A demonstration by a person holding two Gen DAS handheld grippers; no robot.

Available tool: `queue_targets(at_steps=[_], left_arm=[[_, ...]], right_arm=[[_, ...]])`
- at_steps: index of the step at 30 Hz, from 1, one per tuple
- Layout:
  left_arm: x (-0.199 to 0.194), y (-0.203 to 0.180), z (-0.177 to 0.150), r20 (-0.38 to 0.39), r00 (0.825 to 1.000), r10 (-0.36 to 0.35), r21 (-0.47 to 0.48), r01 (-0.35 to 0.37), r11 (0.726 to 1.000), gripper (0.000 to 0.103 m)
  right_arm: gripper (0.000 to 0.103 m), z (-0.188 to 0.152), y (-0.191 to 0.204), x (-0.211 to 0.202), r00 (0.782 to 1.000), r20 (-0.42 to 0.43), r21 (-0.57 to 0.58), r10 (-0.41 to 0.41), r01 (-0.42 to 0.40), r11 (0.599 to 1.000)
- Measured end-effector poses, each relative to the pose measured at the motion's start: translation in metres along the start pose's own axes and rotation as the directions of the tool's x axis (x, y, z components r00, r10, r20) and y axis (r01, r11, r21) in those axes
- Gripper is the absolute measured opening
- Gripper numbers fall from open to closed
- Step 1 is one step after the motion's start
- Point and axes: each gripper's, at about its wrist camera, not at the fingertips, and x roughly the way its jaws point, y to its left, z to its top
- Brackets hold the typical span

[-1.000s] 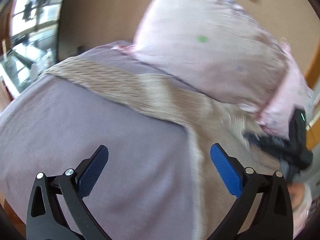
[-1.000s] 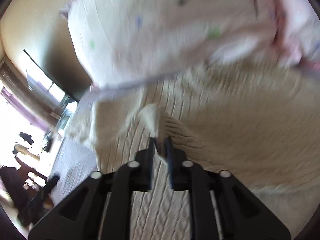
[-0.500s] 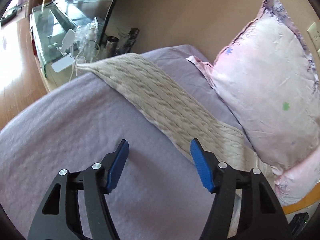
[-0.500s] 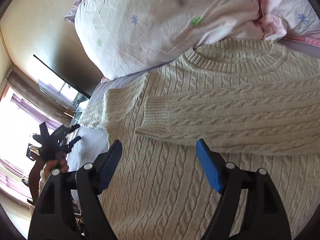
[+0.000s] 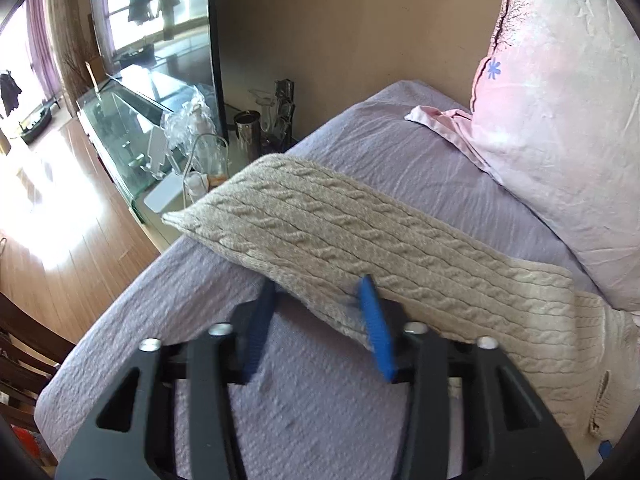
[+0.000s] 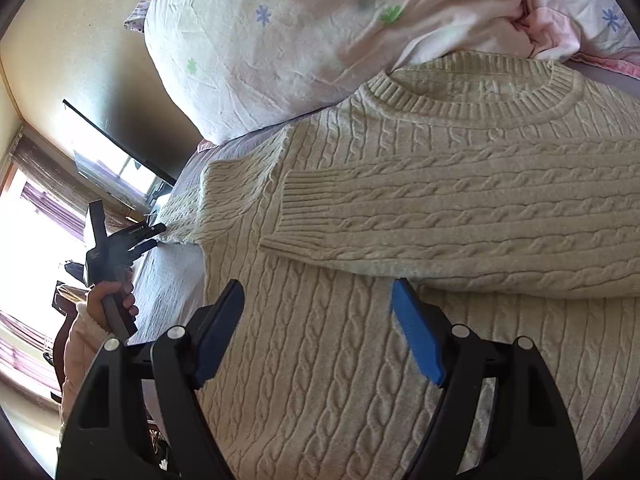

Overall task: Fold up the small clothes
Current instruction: 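Grasp the other sleeve with the left gripper and fold it across the body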

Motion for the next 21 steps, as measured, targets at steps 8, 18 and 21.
queue_targets(at_steps=[8,18,21], left_arm=[[-0.007,-0.007,-0.002,0.054,0.998,0.024,0.033,-0.025,0.999,0.012],[-0.042,-0.027,0.0,0.217,0.976,0.024,0.102,-0.047,0.994,0.01],[-0.057,-0.039,-0.001,0.268,0.963,0.027,0.137,-0.066,0.988,0.009]], right_arm=[[0.076,-0.001,-0.006,-0.006,1.0,0.005,0.004,0.002,-0.002,1.0],[0.076,-0.003,-0.012,-0.011,1.0,0.012,0.013,0.02,-0.02,1.0],[0.076,-0.005,-0.015,-0.016,1.0,0.016,0.015,0.027,-0.027,1.0]])
